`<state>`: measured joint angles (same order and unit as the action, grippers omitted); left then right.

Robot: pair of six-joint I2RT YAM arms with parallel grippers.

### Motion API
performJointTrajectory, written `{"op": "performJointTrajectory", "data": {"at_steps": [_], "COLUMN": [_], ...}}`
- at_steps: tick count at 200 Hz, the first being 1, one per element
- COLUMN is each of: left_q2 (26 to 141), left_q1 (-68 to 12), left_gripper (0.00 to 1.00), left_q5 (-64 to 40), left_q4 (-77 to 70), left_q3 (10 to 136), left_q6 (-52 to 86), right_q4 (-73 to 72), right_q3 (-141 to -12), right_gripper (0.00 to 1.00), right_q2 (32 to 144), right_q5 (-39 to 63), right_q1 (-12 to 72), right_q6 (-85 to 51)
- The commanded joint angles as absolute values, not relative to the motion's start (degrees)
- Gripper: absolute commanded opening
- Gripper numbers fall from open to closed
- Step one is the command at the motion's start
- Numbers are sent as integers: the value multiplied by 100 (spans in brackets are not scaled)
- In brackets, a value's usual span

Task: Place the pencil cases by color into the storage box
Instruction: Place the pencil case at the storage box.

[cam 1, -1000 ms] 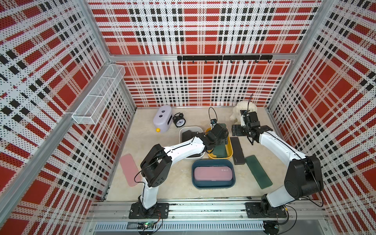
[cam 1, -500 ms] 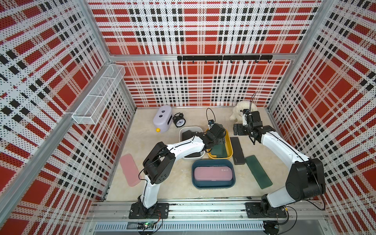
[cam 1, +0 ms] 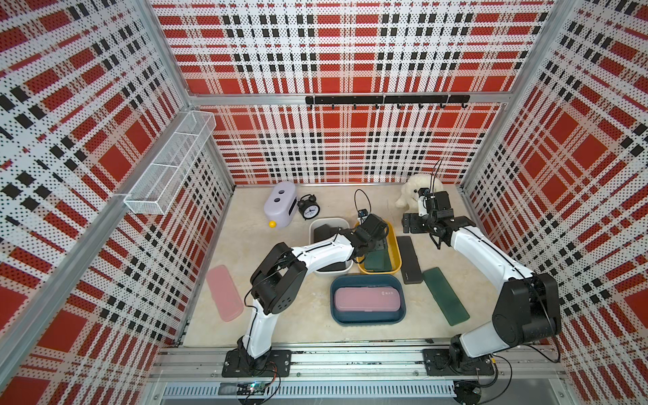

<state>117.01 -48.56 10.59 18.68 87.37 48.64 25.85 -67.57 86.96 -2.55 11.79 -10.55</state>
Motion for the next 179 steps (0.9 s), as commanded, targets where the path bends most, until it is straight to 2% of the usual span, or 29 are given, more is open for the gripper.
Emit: {"op": "performJointTrajectory", "data": {"at_steps": [1,179], "left_q2": [11803,12293], "left_q1": [-4808,-4729], "left_gripper": [46,52], "left_q5": [1036,1121], "left_q4": [1849,2508], "left_q3": [8927,9429], "left_q6": [4972,5207], "right_q4": [2497,2404], "right_q3": [-6686,-6645], "right_gripper": [93,93], "right_q2": [8596,8734], "right_q5": [-176,9], "right_q1": [1108,1011], "right_q6": [-1003,-976]}}
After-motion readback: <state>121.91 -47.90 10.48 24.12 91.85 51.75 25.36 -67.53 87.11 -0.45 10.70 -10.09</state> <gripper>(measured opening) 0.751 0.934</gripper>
